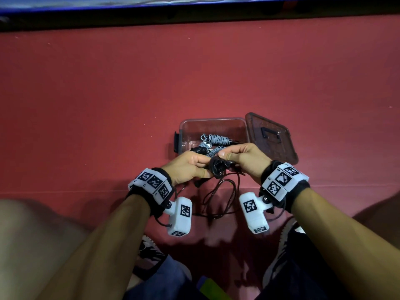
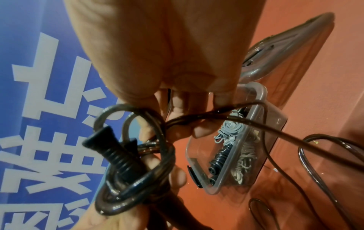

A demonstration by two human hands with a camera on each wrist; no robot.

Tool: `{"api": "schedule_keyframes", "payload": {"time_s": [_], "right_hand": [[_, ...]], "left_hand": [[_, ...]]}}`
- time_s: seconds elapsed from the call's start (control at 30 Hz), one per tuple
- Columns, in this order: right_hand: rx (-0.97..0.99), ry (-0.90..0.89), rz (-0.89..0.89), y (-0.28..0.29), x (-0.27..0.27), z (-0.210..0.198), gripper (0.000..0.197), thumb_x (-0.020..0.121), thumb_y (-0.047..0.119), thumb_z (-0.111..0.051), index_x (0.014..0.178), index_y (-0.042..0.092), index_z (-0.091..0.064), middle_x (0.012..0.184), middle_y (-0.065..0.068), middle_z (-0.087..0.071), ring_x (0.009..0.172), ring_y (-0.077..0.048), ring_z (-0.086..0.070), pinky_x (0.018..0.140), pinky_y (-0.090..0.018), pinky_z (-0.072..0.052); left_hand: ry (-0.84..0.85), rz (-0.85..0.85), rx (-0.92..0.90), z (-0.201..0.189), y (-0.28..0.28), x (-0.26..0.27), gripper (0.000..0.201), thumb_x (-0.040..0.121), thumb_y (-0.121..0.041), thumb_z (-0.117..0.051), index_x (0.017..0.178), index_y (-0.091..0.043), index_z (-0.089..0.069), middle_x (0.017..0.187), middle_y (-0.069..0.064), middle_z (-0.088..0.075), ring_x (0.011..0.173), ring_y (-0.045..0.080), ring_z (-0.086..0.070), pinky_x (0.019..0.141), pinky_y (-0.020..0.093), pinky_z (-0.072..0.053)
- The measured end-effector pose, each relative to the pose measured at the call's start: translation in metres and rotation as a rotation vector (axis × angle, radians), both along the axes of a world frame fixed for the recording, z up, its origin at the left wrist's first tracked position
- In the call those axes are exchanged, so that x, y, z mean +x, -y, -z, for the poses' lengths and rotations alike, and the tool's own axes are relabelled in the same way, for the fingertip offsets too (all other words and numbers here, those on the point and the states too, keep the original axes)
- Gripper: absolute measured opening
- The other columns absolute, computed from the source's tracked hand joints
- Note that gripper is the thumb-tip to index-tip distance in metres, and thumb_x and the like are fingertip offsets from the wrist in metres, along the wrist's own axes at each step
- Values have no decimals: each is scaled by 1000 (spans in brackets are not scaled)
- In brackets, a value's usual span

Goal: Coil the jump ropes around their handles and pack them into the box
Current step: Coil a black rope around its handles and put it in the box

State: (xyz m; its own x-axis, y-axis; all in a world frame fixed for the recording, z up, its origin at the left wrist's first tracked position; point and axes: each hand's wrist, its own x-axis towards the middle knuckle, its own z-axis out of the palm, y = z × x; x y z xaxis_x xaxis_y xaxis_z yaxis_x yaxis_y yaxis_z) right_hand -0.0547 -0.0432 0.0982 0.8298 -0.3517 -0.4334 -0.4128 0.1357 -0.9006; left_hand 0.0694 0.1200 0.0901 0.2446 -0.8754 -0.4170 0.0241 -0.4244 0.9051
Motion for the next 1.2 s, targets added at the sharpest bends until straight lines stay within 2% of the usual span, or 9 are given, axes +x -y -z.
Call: {"api": "schedule_keyframes", "payload": {"time_s": [0.27,0.47,0.57,0.67,0.83,0.93,1.03,1.13,1.2], "right_hand": [[60,34,42,1,1,3,18,97,1,-58,85,3,-73,80,-14,-72,67,-15,-67,66,-24,-55],[-40,22,-48,-3,-4,0,35,100,-3,-49,71,8,-65,65,-1,-67,57,-8,-59,60,-16,-49],[-194,-43,-137,-8,-3,0,30,101,8,-54,74,9,-67,65,-2,-65,54,-7,-56,60,-19,-48],[-376,-134,-262,-12,0,4,28,98,15,-59,71,18,-66,71,-4,-70,67,-16,-63,75,-31,-53],[-678,-238,-438,-17,0,-4,22,96,21,-58,76,22,-66,84,-3,-75,82,-18,-70,77,-26,-54],[-702,-243,-472,-18,-1,-9,18,94,19,-60,81,21,-72,83,-1,-73,76,-15,-66,67,-17,-49],[-763,-227,-539,-21,-3,-10,16,94,17,-60,89,13,-74,82,-1,-67,73,-14,-57,63,-14,-37],[-789,-225,-553,-20,-2,-9,18,94,18,-59,98,14,-76,93,-6,-71,88,-23,-63,74,-19,-40],[-790,-233,-552,-20,-2,-8,19,93,18,-59,98,15,-76,95,-7,-73,92,-25,-66,77,-21,-46]], "left_hand": [[-65,-92,-41,1,1,-2,33,91,13,-61,122,2,-66,107,16,-73,93,14,-69,84,22,-55],[-117,-184,-119,-2,4,3,30,97,3,-59,126,4,-63,115,23,-72,113,34,-69,105,42,-51],[-33,-258,-113,-5,6,2,24,99,1,-58,121,0,-67,109,17,-75,98,21,-73,93,34,-57],[104,-272,-58,-5,6,0,13,100,-6,-60,108,-6,-71,100,10,-78,88,12,-75,77,21,-56],[253,-255,50,3,5,-3,7,96,-22,-69,91,-18,-71,90,-4,-79,89,12,-76,84,31,-55],[381,-293,184,14,4,2,34,80,-48,-76,99,-27,-58,93,-8,-78,93,10,-72,88,37,-54],[363,-257,194,18,1,6,62,69,-52,-82,123,-30,-58,97,-11,-78,95,8,-72,90,35,-52],[375,-215,140,15,0,2,28,82,-28,-80,110,-30,-73,85,-9,-78,72,2,-69,71,25,-47],[450,-216,140,13,2,0,9,86,-25,-76,95,-27,-76,80,-7,-78,72,9,-71,68,28,-50]]}}
